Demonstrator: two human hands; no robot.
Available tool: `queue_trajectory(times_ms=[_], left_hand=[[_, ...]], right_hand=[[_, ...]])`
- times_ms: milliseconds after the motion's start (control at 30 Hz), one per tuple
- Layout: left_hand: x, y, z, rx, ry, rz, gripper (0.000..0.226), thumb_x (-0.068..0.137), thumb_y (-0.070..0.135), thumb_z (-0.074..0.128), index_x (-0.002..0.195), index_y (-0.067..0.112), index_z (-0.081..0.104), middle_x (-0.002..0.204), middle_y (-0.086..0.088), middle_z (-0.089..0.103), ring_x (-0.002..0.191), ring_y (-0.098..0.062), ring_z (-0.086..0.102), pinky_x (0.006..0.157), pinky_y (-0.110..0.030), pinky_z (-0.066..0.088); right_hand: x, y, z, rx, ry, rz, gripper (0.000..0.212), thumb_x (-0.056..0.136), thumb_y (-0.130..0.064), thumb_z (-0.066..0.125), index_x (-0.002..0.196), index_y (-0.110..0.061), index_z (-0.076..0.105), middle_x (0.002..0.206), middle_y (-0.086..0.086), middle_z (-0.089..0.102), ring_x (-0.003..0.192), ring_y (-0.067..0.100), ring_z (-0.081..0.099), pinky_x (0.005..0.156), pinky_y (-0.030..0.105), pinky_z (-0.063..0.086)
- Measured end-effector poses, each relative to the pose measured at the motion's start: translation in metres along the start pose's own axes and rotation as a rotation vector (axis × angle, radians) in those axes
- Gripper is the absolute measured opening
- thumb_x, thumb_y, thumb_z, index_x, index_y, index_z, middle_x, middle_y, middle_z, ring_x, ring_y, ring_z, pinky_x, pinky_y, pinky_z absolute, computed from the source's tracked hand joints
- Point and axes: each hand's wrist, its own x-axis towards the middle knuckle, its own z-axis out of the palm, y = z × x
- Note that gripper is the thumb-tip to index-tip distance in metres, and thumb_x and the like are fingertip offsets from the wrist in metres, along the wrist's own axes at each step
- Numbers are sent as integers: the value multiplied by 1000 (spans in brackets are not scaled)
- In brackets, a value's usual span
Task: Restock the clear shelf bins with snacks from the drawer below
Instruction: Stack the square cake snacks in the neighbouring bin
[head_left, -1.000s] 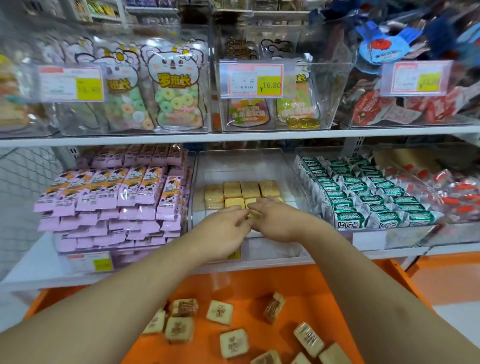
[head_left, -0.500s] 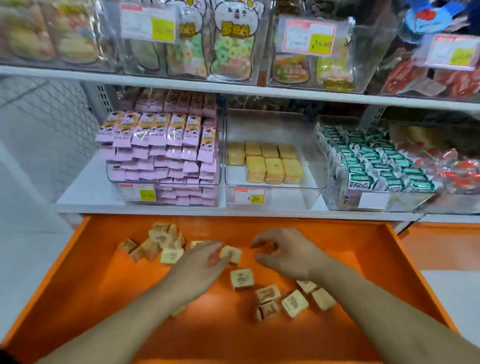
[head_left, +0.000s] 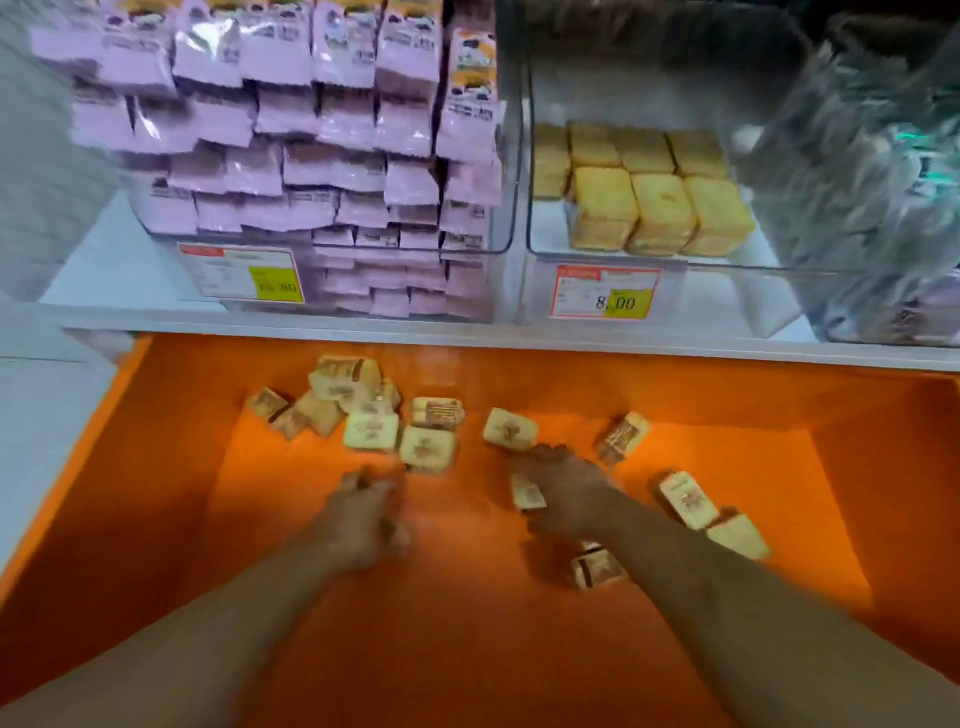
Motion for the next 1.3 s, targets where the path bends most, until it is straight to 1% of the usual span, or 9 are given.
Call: queue_trajectory(times_ms=[200, 367, 533, 667, 800, 1000, 1067, 1133, 1300], left_hand=[[8, -2, 11, 111, -172, -152, 73, 72, 45, 87, 133, 34, 49, 147, -2, 35, 129, -27, 50, 104, -36, 50], [-5, 16, 8, 57, -168, -96, 73, 65, 49, 84, 123, 27, 46, 125, 2, 52, 111, -19, 59, 93, -35, 54], [-32, 53, -25, -395, -174, -112, 69, 62, 58, 77, 121, 35, 50, 107, 9, 70, 93, -13, 71, 73, -33, 62], [-72, 108, -75, -962, -281, -100, 37, 91, 32, 70, 121, 12, 60, 110, -13, 70, 94, -32, 73, 84, -49, 64], [-111, 143, -115, -1206, -295, -3, 43, 96, 22, 56, 126, -8, 63, 101, -23, 64, 88, -39, 63, 72, -56, 62], [-167, 174, -159, -1251, -301, 131, 38, 99, 43, 59, 112, 15, 79, 104, -19, 76, 81, -36, 72, 75, -52, 61], [-183, 178, -168, -1209, -365, 212, 41, 93, 46, 68, 119, 15, 76, 117, -18, 75, 88, -34, 74, 70, -42, 61], [-188, 178, -172, -1192, -332, 287, 51, 83, 20, 81, 130, 9, 67, 124, -20, 71, 91, -33, 72, 69, -41, 65], [-185, 186, -181, -1224, -75, 211, 49, 80, 4, 83, 124, -4, 62, 106, -35, 71, 78, -37, 71, 55, -39, 62]], right_hand=[[20, -8, 20, -36, 19, 23, 74, 91, -27, 72, 154, -41, 34, 158, 0, 35, 142, 30, 37, 108, 48, 47], [4, -15, 8, 129, 47, 10, 74, 86, -36, 75, 151, -41, 39, 147, -1, 50, 133, 27, 53, 102, 41, 52], [-30, -21, -46, 534, 32, 69, 55, 88, -31, 72, 138, -34, 50, 112, -4, 70, 87, 13, 70, 64, 31, 56], [-78, -24, -100, 903, 74, 107, 42, 89, -22, 80, 124, -20, 58, 107, 11, 72, 91, 28, 73, 69, 44, 62], [-143, -28, -135, 1287, 158, 32, 10, 101, -14, 64, 109, -10, 66, 82, 12, 70, 67, 31, 67, 53, 40, 55], [-207, -38, -160, 1479, 144, -75, 55, 83, -42, 73, 119, 0, 65, 93, 25, 61, 80, 42, 54, 64, 52, 31], [-221, -45, -169, 1455, 180, -133, 47, 83, -27, 75, 122, -3, 65, 91, 22, 63, 76, 38, 57, 65, 53, 34], [-226, -48, -177, 1458, 253, -168, 34, 87, -8, 67, 121, -4, 66, 91, 20, 66, 72, 31, 62, 62, 45, 47], [-230, -51, -201, 1539, 419, -175, 36, 93, 4, 65, 126, -9, 64, 104, 18, 74, 86, 31, 74, 69, 41, 60]])
